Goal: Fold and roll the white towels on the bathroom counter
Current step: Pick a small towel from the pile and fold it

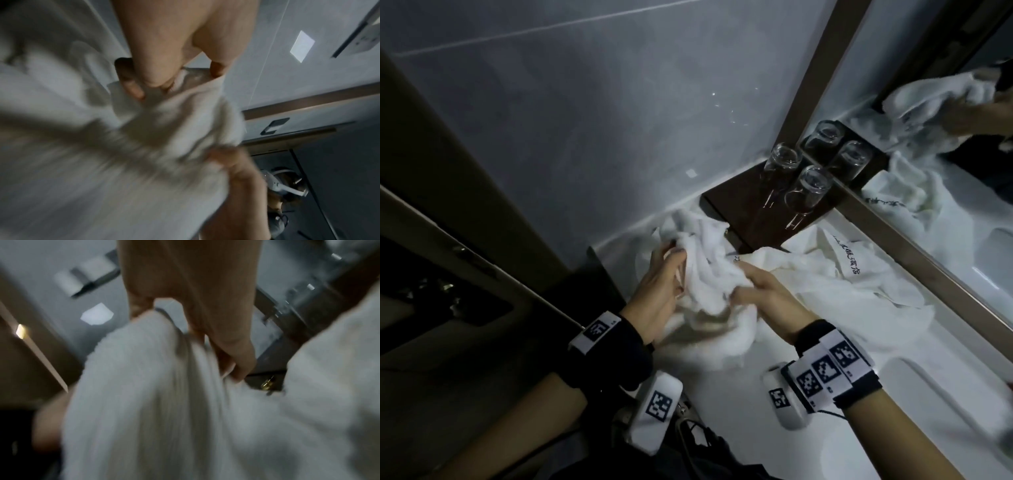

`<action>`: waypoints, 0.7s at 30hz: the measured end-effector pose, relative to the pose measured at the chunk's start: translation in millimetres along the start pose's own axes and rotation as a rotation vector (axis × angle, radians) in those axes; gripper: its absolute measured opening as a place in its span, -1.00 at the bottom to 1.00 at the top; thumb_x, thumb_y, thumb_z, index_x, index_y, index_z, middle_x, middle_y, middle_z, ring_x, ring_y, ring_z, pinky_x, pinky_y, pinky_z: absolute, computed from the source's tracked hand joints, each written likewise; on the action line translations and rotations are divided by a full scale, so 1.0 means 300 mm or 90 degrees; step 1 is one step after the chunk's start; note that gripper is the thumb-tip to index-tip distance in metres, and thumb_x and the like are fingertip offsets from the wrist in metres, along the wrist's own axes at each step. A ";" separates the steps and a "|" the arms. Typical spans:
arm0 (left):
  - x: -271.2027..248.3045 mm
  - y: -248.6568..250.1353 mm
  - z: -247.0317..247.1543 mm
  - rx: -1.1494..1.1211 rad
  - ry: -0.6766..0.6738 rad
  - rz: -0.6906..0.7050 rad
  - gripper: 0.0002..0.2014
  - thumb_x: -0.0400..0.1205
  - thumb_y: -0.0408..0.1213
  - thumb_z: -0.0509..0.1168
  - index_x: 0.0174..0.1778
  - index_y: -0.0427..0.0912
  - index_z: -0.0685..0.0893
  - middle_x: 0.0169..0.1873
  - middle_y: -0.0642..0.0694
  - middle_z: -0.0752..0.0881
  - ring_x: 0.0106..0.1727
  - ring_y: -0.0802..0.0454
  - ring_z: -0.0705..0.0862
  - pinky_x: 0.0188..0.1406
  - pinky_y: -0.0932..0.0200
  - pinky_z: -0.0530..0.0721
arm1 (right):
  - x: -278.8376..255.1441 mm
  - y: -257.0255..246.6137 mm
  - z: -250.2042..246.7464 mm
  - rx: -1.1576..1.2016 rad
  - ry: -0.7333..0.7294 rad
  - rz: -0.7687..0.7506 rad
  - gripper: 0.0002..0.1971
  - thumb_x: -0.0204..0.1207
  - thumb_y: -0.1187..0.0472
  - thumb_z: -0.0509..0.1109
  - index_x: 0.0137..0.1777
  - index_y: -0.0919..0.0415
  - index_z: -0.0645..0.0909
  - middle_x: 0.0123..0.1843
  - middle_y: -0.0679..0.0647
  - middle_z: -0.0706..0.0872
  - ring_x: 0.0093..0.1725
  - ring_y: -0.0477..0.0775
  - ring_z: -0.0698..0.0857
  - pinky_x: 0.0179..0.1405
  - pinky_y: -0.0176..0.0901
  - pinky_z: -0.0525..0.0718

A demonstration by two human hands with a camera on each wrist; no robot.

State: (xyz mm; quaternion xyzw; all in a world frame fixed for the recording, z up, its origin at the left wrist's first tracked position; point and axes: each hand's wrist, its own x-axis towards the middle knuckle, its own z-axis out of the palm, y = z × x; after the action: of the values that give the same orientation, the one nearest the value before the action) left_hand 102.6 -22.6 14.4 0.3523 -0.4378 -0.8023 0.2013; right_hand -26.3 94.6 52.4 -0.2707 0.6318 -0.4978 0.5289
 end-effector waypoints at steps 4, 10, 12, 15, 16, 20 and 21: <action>0.008 0.020 -0.006 0.135 -0.095 0.135 -0.56 0.47 -0.13 0.34 0.28 0.12 0.49 -0.02 0.12 0.72 0.05 0.19 0.68 0.02 0.13 0.59 | 0.000 -0.007 -0.040 -0.110 -0.087 0.019 -0.62 0.44 0.29 0.47 0.26 0.28 0.57 0.22 0.15 0.72 0.26 0.12 0.67 0.21 -0.12 0.65; -0.006 0.029 0.046 0.272 -0.061 0.252 -0.56 0.42 -0.43 0.42 -0.04 0.18 0.43 -0.03 0.12 0.60 0.01 0.05 0.63 -0.29 0.41 0.62 | 0.037 -0.001 -0.012 -0.109 0.168 -0.103 -0.67 0.53 0.19 0.37 0.25 0.29 0.51 0.14 0.22 0.73 0.16 0.15 0.71 0.20 0.09 0.66; -0.003 0.065 0.039 0.486 0.039 0.401 -0.48 0.34 -0.70 0.23 0.03 0.00 0.42 0.03 0.07 0.47 0.14 0.11 0.48 0.06 0.58 0.47 | 0.052 0.008 -0.047 -0.202 0.237 -0.159 -0.73 0.55 0.20 0.37 0.22 0.21 0.51 -0.06 -0.07 0.72 -0.06 -0.30 0.69 0.00 -0.28 0.66; 0.012 0.136 0.017 0.607 0.085 0.526 -0.43 0.19 -0.82 0.06 0.11 -0.36 0.46 0.10 -0.08 0.40 0.18 0.27 0.36 0.32 0.67 0.17 | 0.078 -0.021 -0.106 -0.292 0.315 -0.231 -0.61 0.58 0.31 0.30 0.39 0.20 0.37 -0.22 -0.14 0.63 -0.33 -0.41 0.59 -0.33 -0.58 0.50; 0.021 0.168 0.012 0.618 0.097 0.538 -0.40 0.18 -0.82 0.03 0.14 -0.38 0.46 0.12 -0.10 0.40 0.17 0.25 0.38 0.31 0.67 0.18 | 0.090 -0.037 -0.122 -0.325 0.325 -0.256 -0.50 0.58 0.33 0.28 0.50 0.20 0.26 -0.08 -0.01 0.71 -0.16 -0.32 0.63 -0.22 -0.57 0.52; 0.086 0.260 -0.016 0.668 0.169 0.537 -0.34 0.24 -0.81 0.00 0.25 -0.33 0.47 0.26 -0.27 0.48 0.29 0.10 0.41 0.31 0.69 0.17 | 0.169 -0.084 -0.193 -0.443 0.349 -0.276 -0.32 0.58 0.24 0.33 0.60 0.15 0.05 0.43 0.27 0.55 0.31 0.22 0.57 0.05 -0.41 0.34; 0.102 0.267 -0.023 0.694 0.167 0.533 -0.32 0.27 -0.82 0.00 0.30 -0.32 0.46 0.33 -0.30 0.45 0.36 0.13 0.35 0.35 0.71 0.09 | 0.192 -0.088 -0.206 -0.444 0.336 -0.249 -0.28 0.56 0.19 0.35 0.61 0.12 0.03 0.46 0.22 0.52 0.34 0.24 0.55 0.07 -0.37 0.35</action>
State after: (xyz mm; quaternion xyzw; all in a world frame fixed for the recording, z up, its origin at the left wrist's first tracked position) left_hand 88.4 -88.8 67.6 0.2986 -0.8488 -0.2745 0.3392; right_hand -106.1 56.3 50.2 -0.4102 0.8110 -0.3981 0.1249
